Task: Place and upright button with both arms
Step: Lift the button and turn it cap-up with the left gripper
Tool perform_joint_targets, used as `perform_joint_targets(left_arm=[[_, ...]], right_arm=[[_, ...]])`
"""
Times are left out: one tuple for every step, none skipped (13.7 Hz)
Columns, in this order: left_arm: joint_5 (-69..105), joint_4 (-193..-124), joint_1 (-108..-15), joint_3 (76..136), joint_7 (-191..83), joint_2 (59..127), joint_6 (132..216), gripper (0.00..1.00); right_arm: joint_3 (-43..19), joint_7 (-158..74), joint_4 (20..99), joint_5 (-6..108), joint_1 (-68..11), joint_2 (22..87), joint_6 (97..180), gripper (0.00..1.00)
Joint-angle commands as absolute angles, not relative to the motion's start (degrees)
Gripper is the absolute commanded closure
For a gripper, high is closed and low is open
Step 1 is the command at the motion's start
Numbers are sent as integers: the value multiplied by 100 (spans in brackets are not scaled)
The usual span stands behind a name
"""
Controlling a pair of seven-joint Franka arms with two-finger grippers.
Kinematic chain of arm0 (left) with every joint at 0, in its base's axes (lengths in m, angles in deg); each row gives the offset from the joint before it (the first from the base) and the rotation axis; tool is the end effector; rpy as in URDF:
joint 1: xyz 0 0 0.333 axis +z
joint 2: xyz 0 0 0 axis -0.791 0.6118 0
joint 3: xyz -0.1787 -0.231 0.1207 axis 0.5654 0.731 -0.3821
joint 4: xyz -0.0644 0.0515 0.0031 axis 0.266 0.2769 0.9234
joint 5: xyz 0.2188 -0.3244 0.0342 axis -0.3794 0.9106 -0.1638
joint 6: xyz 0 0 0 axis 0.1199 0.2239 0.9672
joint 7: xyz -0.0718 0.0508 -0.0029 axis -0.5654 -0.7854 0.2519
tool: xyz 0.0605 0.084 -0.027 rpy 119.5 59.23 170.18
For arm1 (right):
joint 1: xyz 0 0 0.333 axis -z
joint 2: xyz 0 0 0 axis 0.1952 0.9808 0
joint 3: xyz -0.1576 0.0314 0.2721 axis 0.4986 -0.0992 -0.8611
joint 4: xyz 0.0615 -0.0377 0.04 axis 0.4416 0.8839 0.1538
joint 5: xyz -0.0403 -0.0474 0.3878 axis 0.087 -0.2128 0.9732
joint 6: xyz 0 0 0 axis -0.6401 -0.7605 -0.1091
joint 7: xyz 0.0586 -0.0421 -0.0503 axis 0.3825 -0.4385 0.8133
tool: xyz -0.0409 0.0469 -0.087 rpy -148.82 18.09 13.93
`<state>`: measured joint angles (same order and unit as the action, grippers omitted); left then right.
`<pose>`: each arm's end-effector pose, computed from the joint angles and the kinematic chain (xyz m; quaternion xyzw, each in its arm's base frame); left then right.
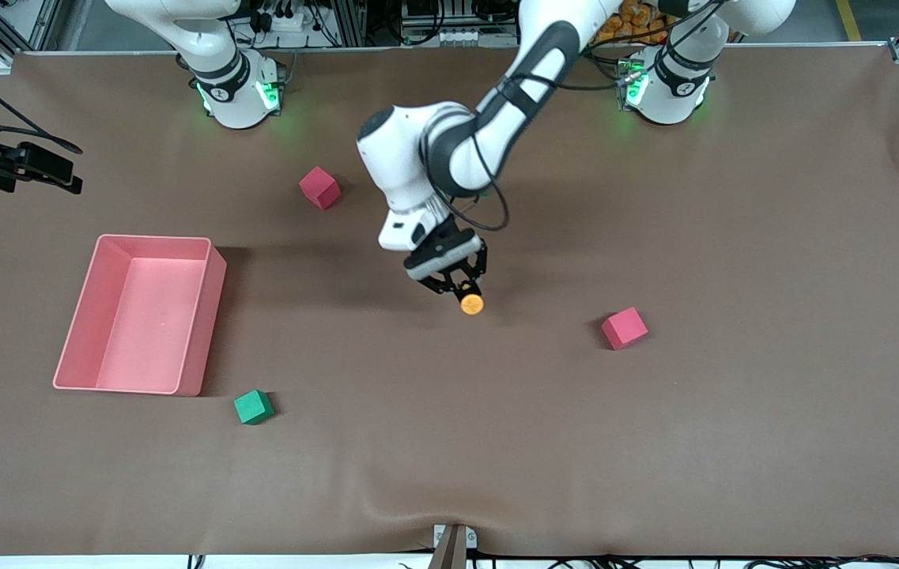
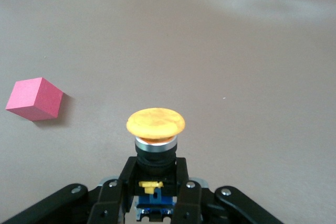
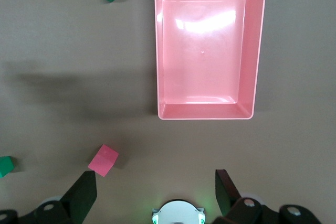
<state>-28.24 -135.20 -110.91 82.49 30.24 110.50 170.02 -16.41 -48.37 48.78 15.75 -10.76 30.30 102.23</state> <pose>0.4568 -0.5758 0.2932 -0.9332 -0.1580 -0.2878 0.1460 0.5317 -0.0114 0.6270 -0.9965 0.0251 0.0781 0.0183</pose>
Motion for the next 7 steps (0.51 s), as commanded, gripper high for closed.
perform_joint_targets(left_arm=[[-3064,-13529,-11353,8115,3920,11078,16898,100],[-3099,-13537,-11380,8115,4333,11087,16889,100],[-3117,-13529,-11432,8123,4703,11087,16897,100],[-3134,-13529,-11468,8115,5020,11130,16898,100],[-3309,-13529,-11616,8106,5284,11226,16898,100],[-3841,-13529,-11713,8115,5548,11393,16898,100],[-4255,-13537,-11810,8123,5820,11560,16889,100]], right_arm=[[-1621,-4888,4901,1621,-1126,2977,10166,0],[-1621,-4888,4901,1630,-1134,2977,10175,0],[-1621,-4888,4901,1630,-1143,2977,10175,0],[-1621,-4888,4901,1621,-1143,2977,10175,0],[-1621,-4888,4901,1630,-1143,2977,10167,0],[-1621,-4888,4901,1630,-1143,2977,10175,0],[-1621,-4888,4901,1621,-1143,2977,10175,0]])
